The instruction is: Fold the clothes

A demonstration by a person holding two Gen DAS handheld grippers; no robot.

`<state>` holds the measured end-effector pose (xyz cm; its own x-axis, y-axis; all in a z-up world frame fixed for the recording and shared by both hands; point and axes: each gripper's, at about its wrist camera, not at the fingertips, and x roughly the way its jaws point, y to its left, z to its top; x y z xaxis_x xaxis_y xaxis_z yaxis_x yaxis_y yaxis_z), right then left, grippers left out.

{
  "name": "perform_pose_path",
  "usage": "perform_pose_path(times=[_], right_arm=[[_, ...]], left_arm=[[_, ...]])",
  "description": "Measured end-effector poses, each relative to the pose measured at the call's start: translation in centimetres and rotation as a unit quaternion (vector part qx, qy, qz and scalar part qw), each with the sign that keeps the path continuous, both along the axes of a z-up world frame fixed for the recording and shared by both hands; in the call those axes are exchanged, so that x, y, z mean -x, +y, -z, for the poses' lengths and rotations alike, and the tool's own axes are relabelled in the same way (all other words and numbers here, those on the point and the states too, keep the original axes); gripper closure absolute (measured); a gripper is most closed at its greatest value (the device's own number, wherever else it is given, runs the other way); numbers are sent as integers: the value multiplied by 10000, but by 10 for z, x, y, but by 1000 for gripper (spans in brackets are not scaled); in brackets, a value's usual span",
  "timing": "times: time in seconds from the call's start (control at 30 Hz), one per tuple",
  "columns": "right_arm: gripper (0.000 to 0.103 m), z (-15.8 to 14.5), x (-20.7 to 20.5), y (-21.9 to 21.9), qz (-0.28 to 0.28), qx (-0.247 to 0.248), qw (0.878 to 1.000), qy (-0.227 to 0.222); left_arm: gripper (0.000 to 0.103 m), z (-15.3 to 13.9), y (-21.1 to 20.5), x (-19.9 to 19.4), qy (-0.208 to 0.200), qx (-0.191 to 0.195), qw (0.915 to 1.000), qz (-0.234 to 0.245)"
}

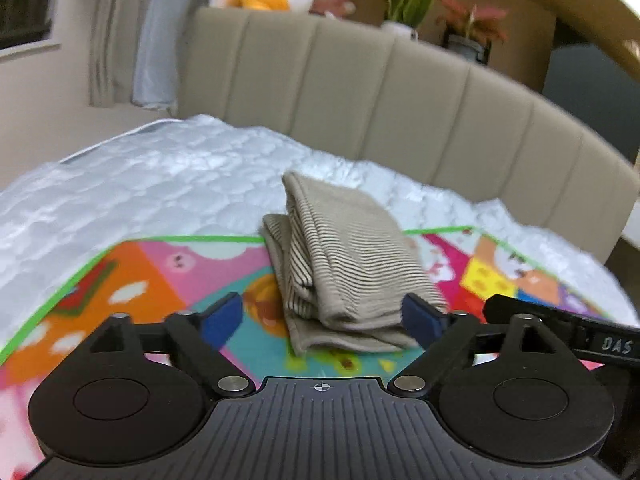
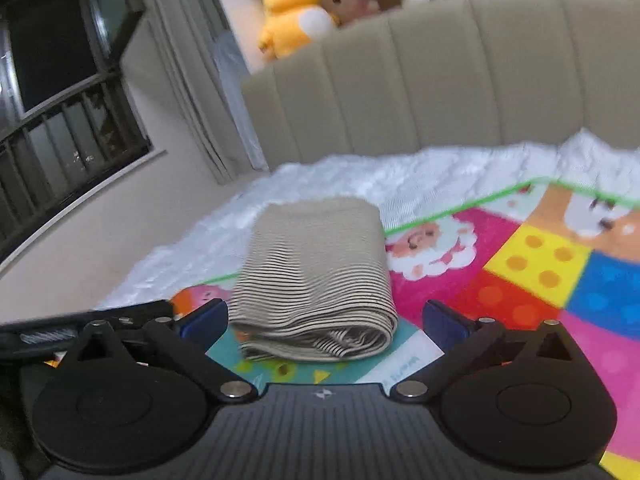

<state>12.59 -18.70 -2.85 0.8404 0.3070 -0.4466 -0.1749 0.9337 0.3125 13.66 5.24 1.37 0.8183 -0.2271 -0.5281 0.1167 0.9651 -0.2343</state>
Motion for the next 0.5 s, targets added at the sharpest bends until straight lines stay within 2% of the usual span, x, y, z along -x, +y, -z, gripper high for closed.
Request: perform_pose_path(times=[0.1,0.27,0.4,0.5], right_arm=[[0,-20,36,-2,40,275,9994,-224],[0,-42,84,-6,-116,619,9979,-132],[0,-39,118,-11,85,756,9969,-184],[0,-23,127,-18,385,757,9964,14]], left_arm=[[6,-28,10,48,-157,-97,9997,-130],[0,-55,6,121,-529,-178,9982,-226],[0,-40,-11,155,-705,-43,9972,-248],[0,-9,-25,156,-517,-106,9980,-351]])
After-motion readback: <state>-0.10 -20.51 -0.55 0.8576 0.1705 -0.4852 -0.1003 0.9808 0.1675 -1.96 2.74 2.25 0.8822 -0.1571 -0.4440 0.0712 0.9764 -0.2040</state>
